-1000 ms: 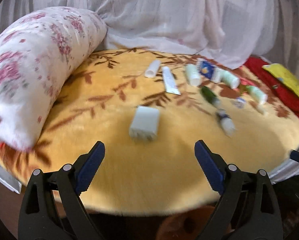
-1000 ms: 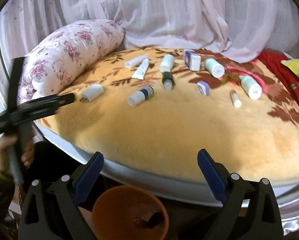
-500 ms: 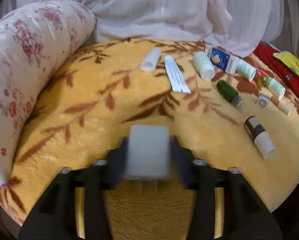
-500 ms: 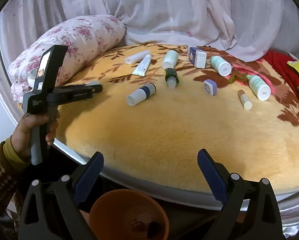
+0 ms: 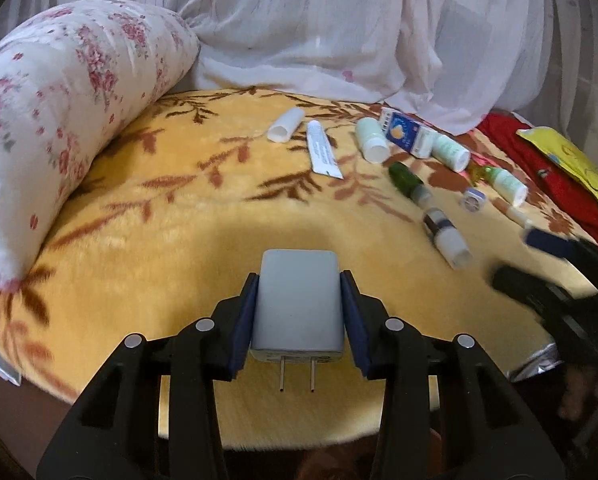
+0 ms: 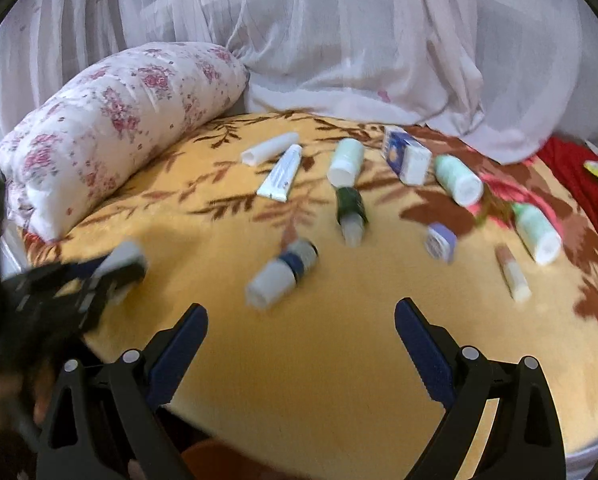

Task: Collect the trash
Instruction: 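Grasp the white charger plug with the left tool while the right tool grasps a small bottle, then carry both items to the orange bin and open both tools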

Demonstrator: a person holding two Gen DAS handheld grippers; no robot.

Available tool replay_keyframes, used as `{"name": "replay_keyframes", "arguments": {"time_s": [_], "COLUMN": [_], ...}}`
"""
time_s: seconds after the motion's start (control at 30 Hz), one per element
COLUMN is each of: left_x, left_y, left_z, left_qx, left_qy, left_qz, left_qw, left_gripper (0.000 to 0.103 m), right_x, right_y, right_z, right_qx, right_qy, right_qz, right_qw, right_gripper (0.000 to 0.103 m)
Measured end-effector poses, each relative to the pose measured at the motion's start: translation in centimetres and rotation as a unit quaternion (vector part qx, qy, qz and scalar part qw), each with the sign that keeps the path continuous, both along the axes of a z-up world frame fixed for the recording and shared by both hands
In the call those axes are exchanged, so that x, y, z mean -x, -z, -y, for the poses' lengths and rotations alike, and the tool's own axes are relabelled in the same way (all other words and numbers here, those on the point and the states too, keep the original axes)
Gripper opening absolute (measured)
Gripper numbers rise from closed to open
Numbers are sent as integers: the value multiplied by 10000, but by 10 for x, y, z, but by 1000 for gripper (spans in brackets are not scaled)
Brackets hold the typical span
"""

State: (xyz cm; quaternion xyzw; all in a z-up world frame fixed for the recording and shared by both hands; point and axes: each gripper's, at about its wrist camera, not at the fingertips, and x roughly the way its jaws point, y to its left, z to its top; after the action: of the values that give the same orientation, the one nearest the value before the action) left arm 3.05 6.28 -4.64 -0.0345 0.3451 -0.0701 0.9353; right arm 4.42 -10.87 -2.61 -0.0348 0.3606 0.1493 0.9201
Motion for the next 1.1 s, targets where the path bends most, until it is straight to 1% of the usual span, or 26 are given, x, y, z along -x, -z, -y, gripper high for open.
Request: {"name": "replay_keyframes", "arguments": {"time_s": [0.1,0.23,0.27,0.33,0.37,0.4,0.43,0.47,0.73,0.9,1.0,1.1], "left_x": [12,21,21,22,23,23,24,25,38,50,65,79], "left_y": [1,1,1,2,2,3,4,5,11,11,14,21], "left_z": [1,2,2,1,2,2,3,5,20,33,39,42], "left_qx": [46,29,28,59,74,79,84,83,76,84,136,120], "left_qy": [48,69,76,79,86,95,113,138,418,698,920,1121], "left_qz": [-11,30,33,28,18,9,-3,-11,-90,-189,-338,-554], "left_qw": [10000,10000,10000,9999,9999,9999,9999,9999,9991,9973,9951,9921], "left_gripper": [40,40,40,40,40,40,40,40,40,40,40,40], "right_x": [-21,-42,-48,-57,-59,-60,-58,-55,-27,-2,22,55], "right_y": [6,17,21,29,32,34,34,32,19,9,4,3], "right_z": [-15,-29,-31,-34,-34,-34,-34,-34,-23,-12,-4,2], "right_qx": [33,132,153,203,181,120,129,140,30,-66,-68,-22], "right_qy": [61,162,193,228,200,131,134,53,-151,-253,-419,-703], "right_qz": [-23,-179,-256,-405,-465,-521,-457,-359,-173,-220,-279,-425], "right_qw": [10000,9996,9994,9987,9986,9985,9988,9992,9997,9994,9987,9966], "right_gripper": [91,84,80,65,52,44,37,23,23,23,23,23]}}
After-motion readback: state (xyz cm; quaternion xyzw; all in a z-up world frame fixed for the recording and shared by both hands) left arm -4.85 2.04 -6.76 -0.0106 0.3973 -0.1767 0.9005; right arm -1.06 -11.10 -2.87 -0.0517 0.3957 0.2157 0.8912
